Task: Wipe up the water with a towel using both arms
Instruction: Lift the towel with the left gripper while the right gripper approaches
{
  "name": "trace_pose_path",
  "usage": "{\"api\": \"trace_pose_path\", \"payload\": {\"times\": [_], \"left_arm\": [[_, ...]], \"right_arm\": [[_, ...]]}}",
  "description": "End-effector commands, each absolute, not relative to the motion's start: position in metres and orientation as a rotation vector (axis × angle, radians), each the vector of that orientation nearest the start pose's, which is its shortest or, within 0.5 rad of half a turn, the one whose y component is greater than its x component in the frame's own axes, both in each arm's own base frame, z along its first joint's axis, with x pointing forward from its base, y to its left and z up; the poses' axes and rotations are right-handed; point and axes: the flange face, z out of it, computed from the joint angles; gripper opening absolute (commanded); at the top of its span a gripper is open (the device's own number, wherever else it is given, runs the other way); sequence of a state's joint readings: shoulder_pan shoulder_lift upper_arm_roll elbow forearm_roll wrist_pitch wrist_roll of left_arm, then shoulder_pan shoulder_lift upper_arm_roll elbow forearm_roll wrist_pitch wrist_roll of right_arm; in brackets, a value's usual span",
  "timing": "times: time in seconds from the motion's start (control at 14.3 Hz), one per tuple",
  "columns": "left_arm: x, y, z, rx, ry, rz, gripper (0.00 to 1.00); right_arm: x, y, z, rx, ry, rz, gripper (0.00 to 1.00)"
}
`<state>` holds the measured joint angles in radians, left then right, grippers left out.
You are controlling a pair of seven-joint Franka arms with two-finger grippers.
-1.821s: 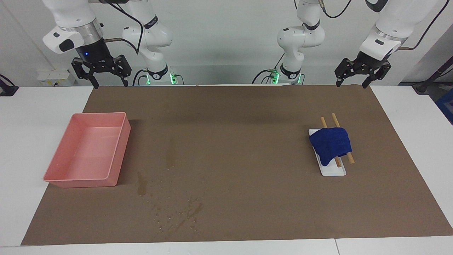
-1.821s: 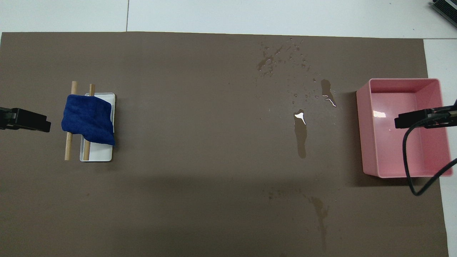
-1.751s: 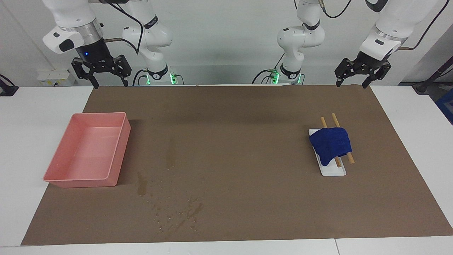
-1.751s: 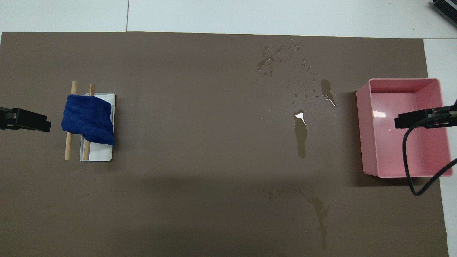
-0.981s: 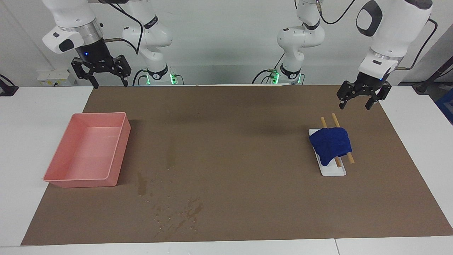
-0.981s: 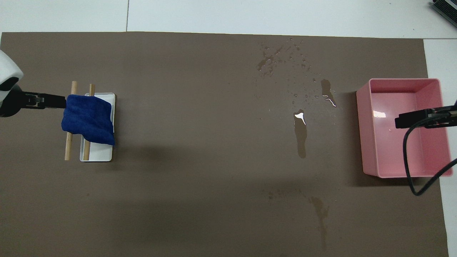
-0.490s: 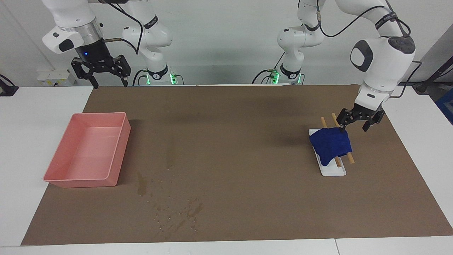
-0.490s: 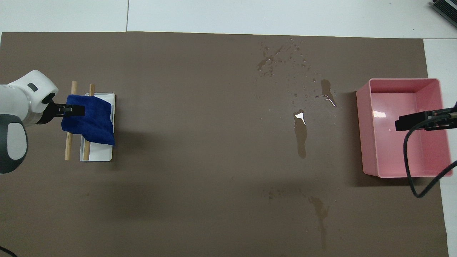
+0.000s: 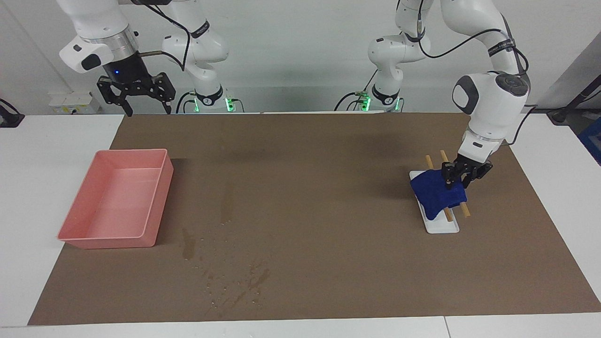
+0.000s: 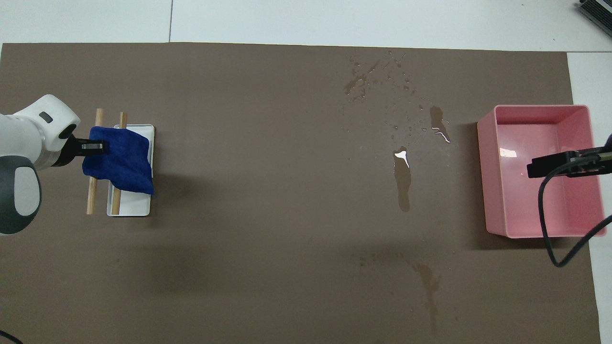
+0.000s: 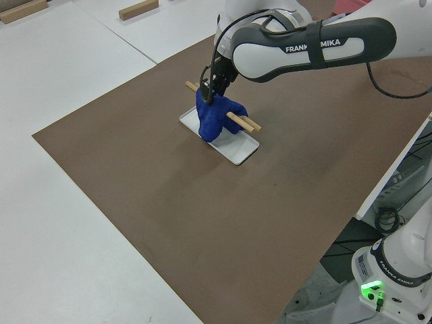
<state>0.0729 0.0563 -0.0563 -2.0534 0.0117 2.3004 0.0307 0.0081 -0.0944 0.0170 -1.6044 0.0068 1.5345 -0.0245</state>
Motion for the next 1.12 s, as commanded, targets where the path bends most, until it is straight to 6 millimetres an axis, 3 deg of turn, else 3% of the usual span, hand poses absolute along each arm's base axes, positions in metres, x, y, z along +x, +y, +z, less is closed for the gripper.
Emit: {"api": "trace_pose_path", "payload": {"times": [0.0,0.07,0.49,0.7,0.91,1.05], "left_arm": [[0.575,0.011,0.432,-3.104,0.014,-0.317,0.11],[0.575,0.010,0.432,-3.104,0.017,-0.315,0.00],[0.582,0.013,0.442,-3.104,0.009,-0.320,0.00],[0.587,0.011,0.472,-3.128,-0.065,-0.270,0.00],[0.588,-0.012,0.504,-3.261,-0.427,-0.201,0.00],[0.582,-0.046,0.524,-3.330,-0.739,-0.164,0.00]], "right_arm": [[0.512,0.020,0.655,-3.117,-0.069,-0.031,1.00],[0.512,0.021,0.655,-3.117,-0.069,-0.035,1.00],[0.507,0.026,0.649,-3.114,-0.027,-0.025,1.00],[0.511,0.035,0.648,-3.046,0.044,-0.070,1.00],[0.512,0.057,0.645,-2.954,0.283,-0.058,1.00],[0.516,0.066,0.646,-2.883,0.414,-0.069,1.00]]}}
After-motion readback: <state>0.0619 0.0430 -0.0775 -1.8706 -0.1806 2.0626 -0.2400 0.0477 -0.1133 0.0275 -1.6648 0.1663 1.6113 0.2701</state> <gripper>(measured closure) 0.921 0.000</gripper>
